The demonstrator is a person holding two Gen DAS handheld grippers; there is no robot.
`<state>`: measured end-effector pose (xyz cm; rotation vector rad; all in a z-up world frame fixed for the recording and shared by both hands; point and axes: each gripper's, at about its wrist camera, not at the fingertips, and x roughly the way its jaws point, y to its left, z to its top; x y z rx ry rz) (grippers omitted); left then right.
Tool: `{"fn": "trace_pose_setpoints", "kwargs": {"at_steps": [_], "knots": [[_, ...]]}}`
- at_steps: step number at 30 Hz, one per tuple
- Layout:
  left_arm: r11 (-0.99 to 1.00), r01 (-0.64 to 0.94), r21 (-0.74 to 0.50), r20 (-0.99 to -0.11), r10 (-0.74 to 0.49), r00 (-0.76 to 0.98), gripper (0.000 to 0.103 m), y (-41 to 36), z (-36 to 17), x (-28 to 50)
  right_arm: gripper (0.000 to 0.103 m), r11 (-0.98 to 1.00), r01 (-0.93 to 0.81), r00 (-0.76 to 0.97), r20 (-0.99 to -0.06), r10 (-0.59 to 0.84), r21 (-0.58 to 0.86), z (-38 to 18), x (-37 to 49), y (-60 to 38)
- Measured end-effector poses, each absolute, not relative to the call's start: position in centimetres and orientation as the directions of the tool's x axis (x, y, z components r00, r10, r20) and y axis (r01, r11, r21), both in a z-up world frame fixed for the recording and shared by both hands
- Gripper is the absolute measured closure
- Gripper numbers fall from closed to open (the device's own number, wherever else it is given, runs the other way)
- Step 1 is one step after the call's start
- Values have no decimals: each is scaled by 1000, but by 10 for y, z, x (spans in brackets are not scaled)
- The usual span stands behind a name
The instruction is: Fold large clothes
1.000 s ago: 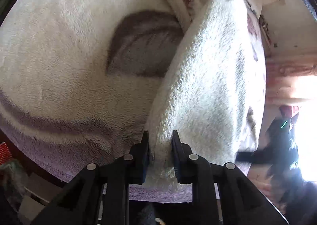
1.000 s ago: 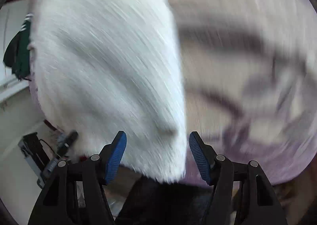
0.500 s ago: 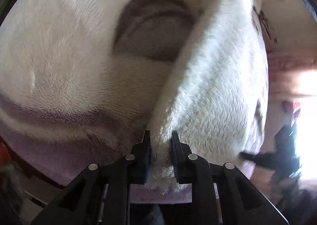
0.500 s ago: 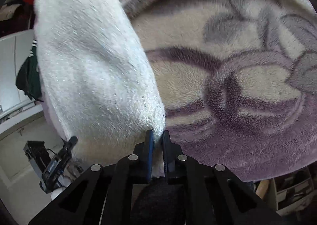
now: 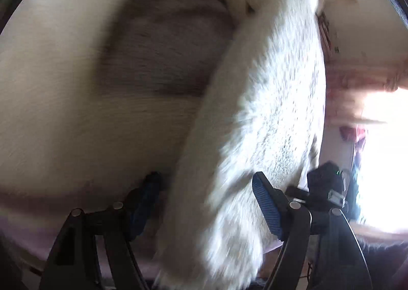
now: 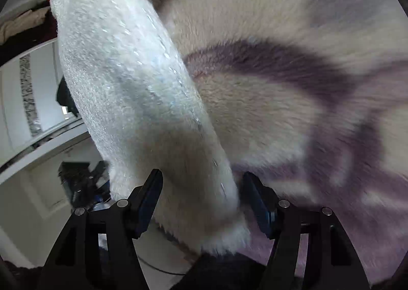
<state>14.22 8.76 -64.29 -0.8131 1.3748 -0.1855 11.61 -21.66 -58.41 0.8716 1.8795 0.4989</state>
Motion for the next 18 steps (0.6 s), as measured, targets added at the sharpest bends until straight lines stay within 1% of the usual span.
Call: {"fn": "trace_pose_setpoints", "kwargs": {"at_steps": [1, 2, 3, 4, 5, 6, 8, 10, 12, 15, 18], "knots": [[747, -301, -593, -805, -545, 233, 33, 79, -640, 147, 34, 627, 356, -255, -573, 778, 692, -586, 118, -212], [761, -273, -588, -808, -536, 245, 48, 74, -635, 148, 34, 605, 359, -245, -553, 796, 711, -587, 118, -208], [780, -255, -572, -819, -523, 237, 76, 66, -631, 148, 38, 582, 364, -236, -532, 813, 727, -586, 119, -205], [787, -251, -564, -824, -518, 230, 77, 63, -628, 148, 47, 577, 373, -238, -527, 816, 726, -585, 120, -203], [790, -256, -557, -829, -509, 233, 84, 62, -623, 145, 77, 552, 395, -238, -498, 833, 734, -588, 119, -195], [779, -276, -563, -826, -514, 232, 87, 64, -617, 142, 85, 525, 420, -231, -472, 851, 741, -586, 117, -194], [750, -317, -580, -815, -528, 241, 88, 66, -602, 135, 87, 501, 453, -220, -452, 865, 738, -579, 115, -188], [709, -359, -607, -795, -553, 250, 89, 74, -585, 131, 88, 462, 483, -216, -411, 886, 744, -559, 114, -189], [673, -383, -633, -773, -573, 270, 89, 77, -563, 136, 88, 447, 478, -218, -391, 894, 756, -540, 120, -176], [598, -400, -694, -718, -613, 329, 89, 92, -534, 153, 88, 389, 484, -197, -335, 921, 784, -508, 143, -174], [537, -408, -738, -672, -637, 378, 89, 105, -521, 176, 88, 327, 477, -162, -284, 945, 816, -484, 178, -167]]}}
